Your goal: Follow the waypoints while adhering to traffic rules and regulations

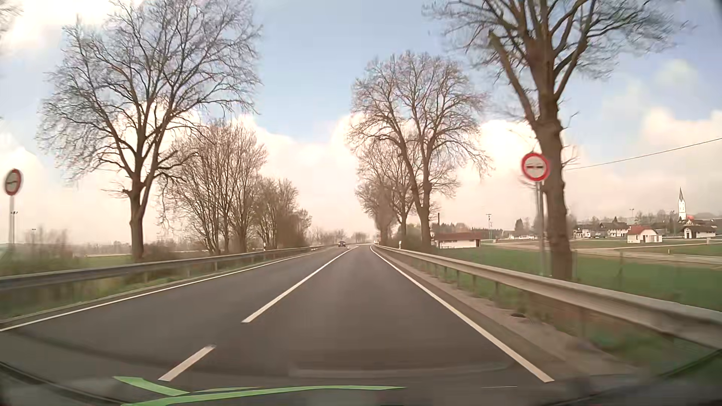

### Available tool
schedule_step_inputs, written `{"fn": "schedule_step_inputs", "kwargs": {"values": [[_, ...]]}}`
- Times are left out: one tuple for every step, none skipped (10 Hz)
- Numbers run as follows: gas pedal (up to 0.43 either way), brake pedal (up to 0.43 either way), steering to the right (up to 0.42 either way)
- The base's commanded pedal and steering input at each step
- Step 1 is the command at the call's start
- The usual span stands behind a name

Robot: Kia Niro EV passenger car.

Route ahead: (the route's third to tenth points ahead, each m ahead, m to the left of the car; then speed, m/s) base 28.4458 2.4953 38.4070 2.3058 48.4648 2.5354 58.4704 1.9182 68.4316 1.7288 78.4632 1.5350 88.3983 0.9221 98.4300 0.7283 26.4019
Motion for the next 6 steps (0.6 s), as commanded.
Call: {"fn": "schedule_step_inputs", "kwargs": {"values": [[0.0,0.0,0.0],[0.0,0.0,0.0],[0.0,0.0,0.0],[0.0,0.0,0.0],[0.0,0.0,0.0],[0.0,0.0,0.0]]}}
